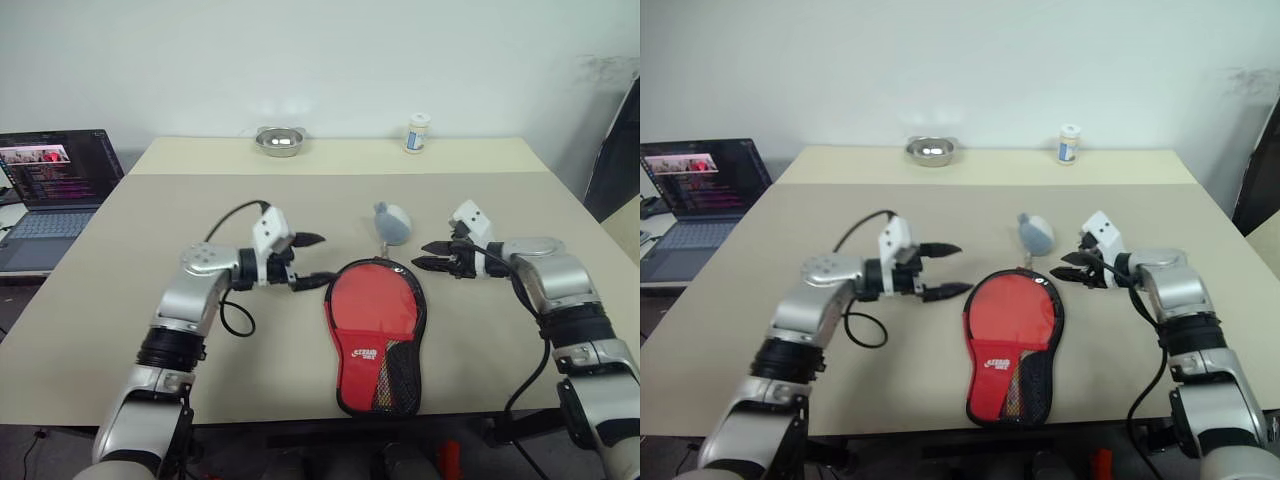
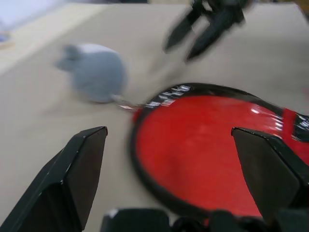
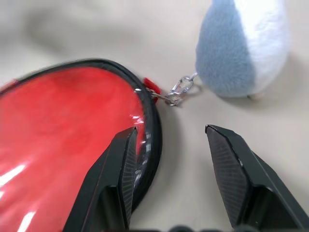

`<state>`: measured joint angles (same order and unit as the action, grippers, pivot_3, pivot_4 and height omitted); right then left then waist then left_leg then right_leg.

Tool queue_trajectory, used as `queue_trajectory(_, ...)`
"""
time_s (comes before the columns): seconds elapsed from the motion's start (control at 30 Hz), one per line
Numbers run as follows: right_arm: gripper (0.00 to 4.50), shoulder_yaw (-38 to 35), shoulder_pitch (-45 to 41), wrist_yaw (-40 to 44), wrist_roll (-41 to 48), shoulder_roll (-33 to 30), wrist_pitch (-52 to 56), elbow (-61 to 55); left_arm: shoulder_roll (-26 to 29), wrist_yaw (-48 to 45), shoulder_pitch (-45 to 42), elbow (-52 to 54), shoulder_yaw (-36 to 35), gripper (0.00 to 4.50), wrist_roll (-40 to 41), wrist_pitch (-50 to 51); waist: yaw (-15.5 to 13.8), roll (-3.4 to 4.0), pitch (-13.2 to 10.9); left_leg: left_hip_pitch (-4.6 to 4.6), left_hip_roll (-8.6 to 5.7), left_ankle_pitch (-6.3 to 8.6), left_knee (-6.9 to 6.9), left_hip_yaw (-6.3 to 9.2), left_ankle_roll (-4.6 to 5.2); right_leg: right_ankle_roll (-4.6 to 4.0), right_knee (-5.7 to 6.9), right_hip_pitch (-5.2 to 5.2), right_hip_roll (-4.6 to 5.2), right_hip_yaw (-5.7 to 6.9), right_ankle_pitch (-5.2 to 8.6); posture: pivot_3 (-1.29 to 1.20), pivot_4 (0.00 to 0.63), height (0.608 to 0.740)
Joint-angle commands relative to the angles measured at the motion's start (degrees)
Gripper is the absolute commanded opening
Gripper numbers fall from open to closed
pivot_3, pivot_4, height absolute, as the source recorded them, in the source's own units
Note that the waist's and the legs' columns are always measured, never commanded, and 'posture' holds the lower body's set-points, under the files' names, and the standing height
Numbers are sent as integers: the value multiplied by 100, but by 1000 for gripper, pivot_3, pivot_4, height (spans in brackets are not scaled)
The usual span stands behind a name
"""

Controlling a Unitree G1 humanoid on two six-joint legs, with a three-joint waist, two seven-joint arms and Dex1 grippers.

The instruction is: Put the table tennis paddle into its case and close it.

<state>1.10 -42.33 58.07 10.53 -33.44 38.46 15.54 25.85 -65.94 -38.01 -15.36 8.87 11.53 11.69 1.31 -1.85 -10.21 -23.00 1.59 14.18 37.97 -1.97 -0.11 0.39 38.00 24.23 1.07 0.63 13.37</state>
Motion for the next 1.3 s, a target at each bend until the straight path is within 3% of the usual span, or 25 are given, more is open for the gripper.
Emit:
queue_trajectory(0.03, 2425, -511, 88, -418, 350, -92, 437, -776, -386, 73, -272, -298, 239, 4500, -135, -372, -6, 0, 0, 1, 0, 0, 2, -1, 0, 7, 1, -2, -1, 0, 4, 0, 150, 740)
queue_trajectory(0.33, 2425, -714, 158, -1032, 623, 8, 529, -1311, -1280, 383, -726, -2538, 533, 4500, -702, -1456, 24, 0, 0, 2, -2, 1, -4, -5, 2, 21, -6, -1, -17, -4, 13, 0, 150, 740)
queue_trajectory(0.43, 3012, -590, -158, -1291, 499, 228, 294, -971, -1437, 503, -785, -3073, 476, 4500, -787, -1663, 28, 1, 1, 3, -2, 1, -1, -3, 2, 23, -4, -3, -19, -4, 13, 0, 150, 740)
queue_trajectory(0.57, 4290, -326, -701, -1692, 234, 676, -135, -157, -1541, 498, -852, -3300, 440, 4500, -843, -1874, 27, 4, 3, 10, -3, 0, 1, -2, 3, 25, -3, -12, -19, 0, 14, 0, 150, 740)
queue_trajectory(0.8, 4290, -26, -1763, -1956, -217, 1346, -1361, 2192, -1566, 418, -828, -3327, 441, 4500, -897, -1967, 23, 5, 4, 5, -4, 0, -2, -3, 3, 0, -5, -8, -18, -1, -1, 0, 150, 740)
queue_trajectory(1.0, 4290, 95, -2523, -2451, -762, 1566, -2710, 4247, -1570, 404, -758, -3237, 452, 4500, -933, -1946, 24, 5, 4, 4, -5, 0, -4, -4, 3, -3, -7, -8, -15, -1, -2, 0, 150, 740)
queue_trajectory(1.3, 4290, -47, -2998, -3203, -1118, 2054, -3329, 5705, -1588, 446, -648, -3122, 507, 4500, -1002, -1889, 40, 8, 6, 7, 0, 0, -5, -5, 3, -5, -2, -8, -8, -4, -3, 0, 150, 740)
